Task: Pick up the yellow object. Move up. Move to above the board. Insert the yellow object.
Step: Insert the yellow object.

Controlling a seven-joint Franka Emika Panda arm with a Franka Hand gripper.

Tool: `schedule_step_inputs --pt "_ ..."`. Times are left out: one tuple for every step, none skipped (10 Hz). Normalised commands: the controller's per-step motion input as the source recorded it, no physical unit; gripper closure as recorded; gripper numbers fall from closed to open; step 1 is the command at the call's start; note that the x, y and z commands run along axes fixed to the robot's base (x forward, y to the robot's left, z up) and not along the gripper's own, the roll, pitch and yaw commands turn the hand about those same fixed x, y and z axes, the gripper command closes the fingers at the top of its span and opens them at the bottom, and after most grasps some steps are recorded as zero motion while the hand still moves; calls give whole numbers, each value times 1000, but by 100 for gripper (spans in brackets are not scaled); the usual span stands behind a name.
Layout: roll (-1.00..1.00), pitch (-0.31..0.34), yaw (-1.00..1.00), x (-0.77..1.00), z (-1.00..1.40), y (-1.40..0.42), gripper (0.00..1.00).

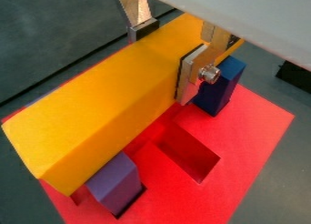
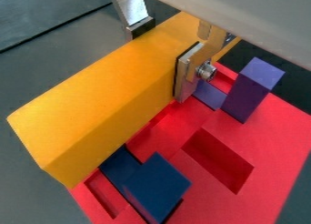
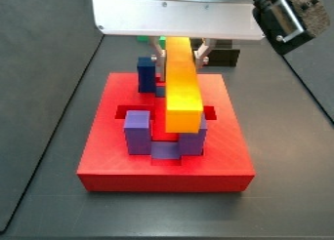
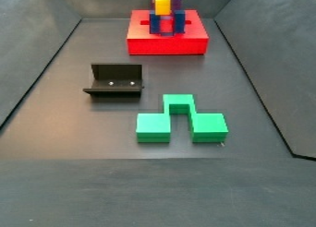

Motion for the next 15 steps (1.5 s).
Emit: schedule_step_inputs --pt "101 24 0 17 -120 0 100" --pt "0 21 -80 -66 0 169 100" --pt "-54 4 -154 -154 143 223 100" --pt "-141 0 -126 -111 349 186 100" --pt "-111 -1 -106 -80 283 57 100" --pt "-61 -11 -74 -74 149 0 100" --pt "0 -41 -17 -69 0 0 100" --pt "41 -4 14 0 -114 -51 100" --pt "59 0 57 3 -157 -57 100" --pt "86 0 51 0 -203 -60 100" --pt "90 0 51 0 -209 -74 100" --pt "77 0 46 0 -174 -66 100" --pt "49 0 0 0 -80 -57 100" --pt "0 0 0 -63 0 0 100" --pt "0 0 0 -29 0 -94 100"
